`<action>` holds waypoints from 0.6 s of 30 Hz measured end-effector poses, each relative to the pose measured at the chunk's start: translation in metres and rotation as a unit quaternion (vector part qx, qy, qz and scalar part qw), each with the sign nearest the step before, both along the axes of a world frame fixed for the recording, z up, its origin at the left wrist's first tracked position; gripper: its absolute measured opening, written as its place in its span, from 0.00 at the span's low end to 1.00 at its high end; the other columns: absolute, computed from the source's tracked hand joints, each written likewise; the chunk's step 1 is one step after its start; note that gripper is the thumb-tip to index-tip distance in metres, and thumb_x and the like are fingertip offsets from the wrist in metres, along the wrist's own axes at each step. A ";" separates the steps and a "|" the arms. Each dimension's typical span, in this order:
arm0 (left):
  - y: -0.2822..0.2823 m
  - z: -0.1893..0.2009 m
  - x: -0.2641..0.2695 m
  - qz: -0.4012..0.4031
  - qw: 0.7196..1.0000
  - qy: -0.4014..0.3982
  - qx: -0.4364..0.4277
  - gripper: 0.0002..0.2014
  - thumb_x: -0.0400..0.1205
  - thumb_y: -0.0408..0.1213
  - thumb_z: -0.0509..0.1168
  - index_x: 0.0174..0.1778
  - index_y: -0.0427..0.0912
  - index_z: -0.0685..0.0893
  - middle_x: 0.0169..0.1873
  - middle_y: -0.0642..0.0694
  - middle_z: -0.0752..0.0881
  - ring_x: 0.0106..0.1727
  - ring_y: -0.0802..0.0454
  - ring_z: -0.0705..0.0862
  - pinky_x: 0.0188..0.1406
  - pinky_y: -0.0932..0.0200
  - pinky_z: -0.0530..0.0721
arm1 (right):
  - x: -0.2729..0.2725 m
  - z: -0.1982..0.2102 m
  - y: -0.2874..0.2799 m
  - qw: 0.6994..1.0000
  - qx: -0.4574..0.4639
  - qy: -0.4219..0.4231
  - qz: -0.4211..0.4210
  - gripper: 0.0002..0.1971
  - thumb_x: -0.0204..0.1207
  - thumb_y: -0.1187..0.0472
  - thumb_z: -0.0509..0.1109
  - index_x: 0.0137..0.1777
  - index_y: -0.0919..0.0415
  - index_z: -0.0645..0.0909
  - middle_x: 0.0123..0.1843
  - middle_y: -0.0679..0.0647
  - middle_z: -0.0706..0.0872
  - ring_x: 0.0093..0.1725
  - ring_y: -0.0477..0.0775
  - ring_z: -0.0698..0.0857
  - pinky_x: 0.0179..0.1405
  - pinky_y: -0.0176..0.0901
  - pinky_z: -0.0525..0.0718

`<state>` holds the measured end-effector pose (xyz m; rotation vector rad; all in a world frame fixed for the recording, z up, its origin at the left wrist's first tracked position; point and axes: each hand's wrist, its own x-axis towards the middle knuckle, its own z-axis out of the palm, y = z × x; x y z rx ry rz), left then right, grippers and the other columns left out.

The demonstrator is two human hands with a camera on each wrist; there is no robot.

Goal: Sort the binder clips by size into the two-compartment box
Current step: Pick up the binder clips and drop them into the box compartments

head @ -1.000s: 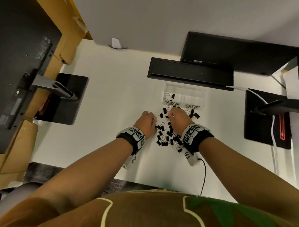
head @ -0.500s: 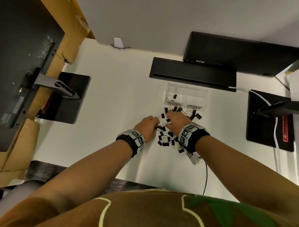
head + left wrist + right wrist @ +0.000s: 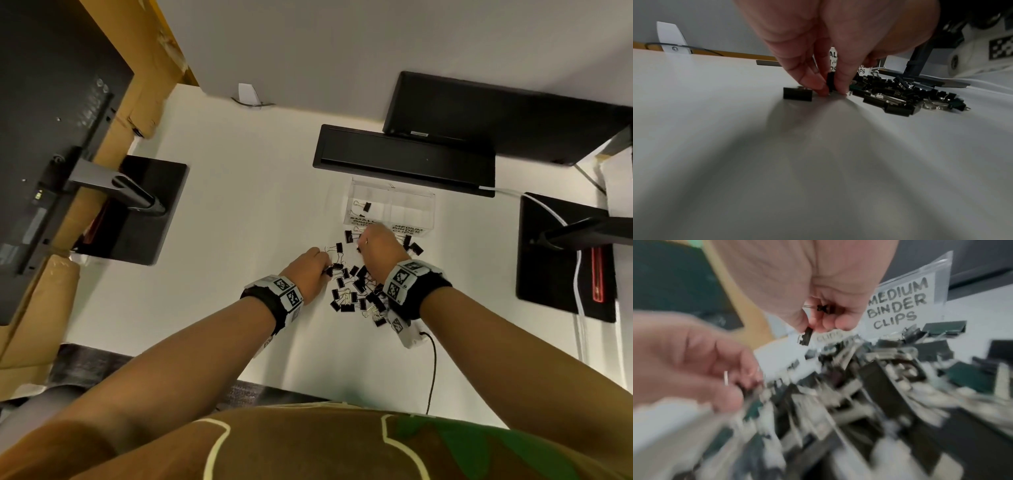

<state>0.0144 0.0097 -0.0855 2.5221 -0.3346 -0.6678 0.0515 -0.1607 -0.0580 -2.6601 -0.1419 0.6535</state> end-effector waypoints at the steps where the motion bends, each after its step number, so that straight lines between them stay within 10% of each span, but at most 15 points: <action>1: 0.000 0.000 0.000 0.003 1.000 0.002 -0.005 0.13 0.84 0.34 0.60 0.63 0.36 0.77 0.59 0.39 0.78 0.58 0.42 0.80 0.59 0.50 0.80 | 0.006 0.008 -0.001 0.999 0.029 -0.010 -0.039 0.12 0.78 0.74 0.57 0.37 0.62 0.75 0.39 0.61 0.81 0.36 0.51 0.79 0.40 0.42 0.86; 10: -0.002 0.000 0.003 0.013 1.000 -0.013 -0.005 0.12 0.86 0.32 0.54 0.59 0.33 0.80 0.55 0.36 0.80 0.54 0.39 0.81 0.56 0.51 0.80 | 0.058 0.043 -0.011 0.979 0.089 -0.065 -0.174 0.11 0.82 0.62 0.58 0.60 0.63 0.75 0.58 0.63 0.83 0.59 0.62 0.82 0.56 0.50 0.79; 18: -0.004 0.008 0.012 0.071 0.997 -0.030 -0.029 0.11 0.84 0.33 0.56 0.52 0.32 0.82 0.50 0.37 0.80 0.49 0.40 0.81 0.54 0.48 0.81 | 0.010 0.020 0.009 0.995 0.059 -0.082 -0.020 0.18 0.77 0.71 0.62 0.65 0.58 0.76 0.67 0.55 0.74 0.70 0.55 0.69 0.67 0.46 0.75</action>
